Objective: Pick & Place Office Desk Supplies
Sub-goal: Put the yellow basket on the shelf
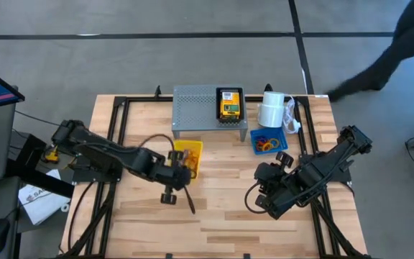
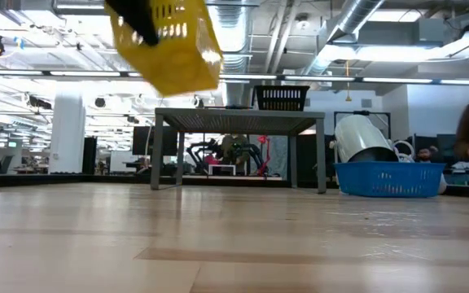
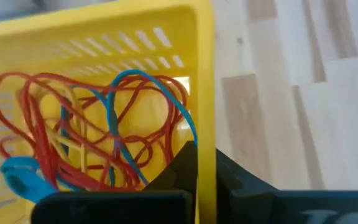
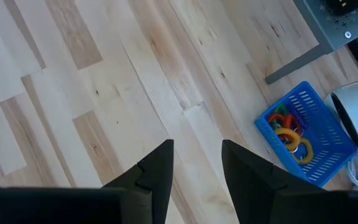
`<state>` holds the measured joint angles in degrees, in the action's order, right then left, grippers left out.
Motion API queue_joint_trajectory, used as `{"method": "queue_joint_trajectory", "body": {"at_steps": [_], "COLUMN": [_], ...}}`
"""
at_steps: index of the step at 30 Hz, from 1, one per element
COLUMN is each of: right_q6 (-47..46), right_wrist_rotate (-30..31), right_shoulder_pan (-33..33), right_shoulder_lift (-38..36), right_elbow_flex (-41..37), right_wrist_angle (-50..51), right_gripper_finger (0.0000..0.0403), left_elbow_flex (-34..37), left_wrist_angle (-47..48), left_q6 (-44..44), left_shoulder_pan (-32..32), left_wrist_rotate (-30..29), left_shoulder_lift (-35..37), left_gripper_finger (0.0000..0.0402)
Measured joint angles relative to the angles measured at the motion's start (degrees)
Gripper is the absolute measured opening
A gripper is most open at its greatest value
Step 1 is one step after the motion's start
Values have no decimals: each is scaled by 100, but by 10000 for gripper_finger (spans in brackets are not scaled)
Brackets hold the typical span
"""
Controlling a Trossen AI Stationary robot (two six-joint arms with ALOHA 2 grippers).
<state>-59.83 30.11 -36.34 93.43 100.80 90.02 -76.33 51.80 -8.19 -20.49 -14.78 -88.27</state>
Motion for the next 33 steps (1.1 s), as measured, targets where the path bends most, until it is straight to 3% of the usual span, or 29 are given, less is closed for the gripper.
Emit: {"method": "queue_joint_trajectory", "body": {"at_steps": [7,22,33], "right_q6": [-66,-108,-123], "right_wrist_rotate": [0,-17,-60], "right_shoulder_pan": [2,-9,-9], "right_shoulder_lift": [-2,-2,-2], "right_elbow_flex": [2,2,2], "right_wrist_angle": [0,0,0], "right_gripper_finger": [132,132,132], "left_elbow_flex": [-735,-800,-942], "left_wrist_angle": [729,668,323], "left_q6": [265,1714,2605], "left_shoulder_pan": [683,2897,3598], "left_wrist_rotate": [-271,117,278], "left_shoulder_lift": [70,39,-490], "left_gripper_finger": [0,0,0]}}
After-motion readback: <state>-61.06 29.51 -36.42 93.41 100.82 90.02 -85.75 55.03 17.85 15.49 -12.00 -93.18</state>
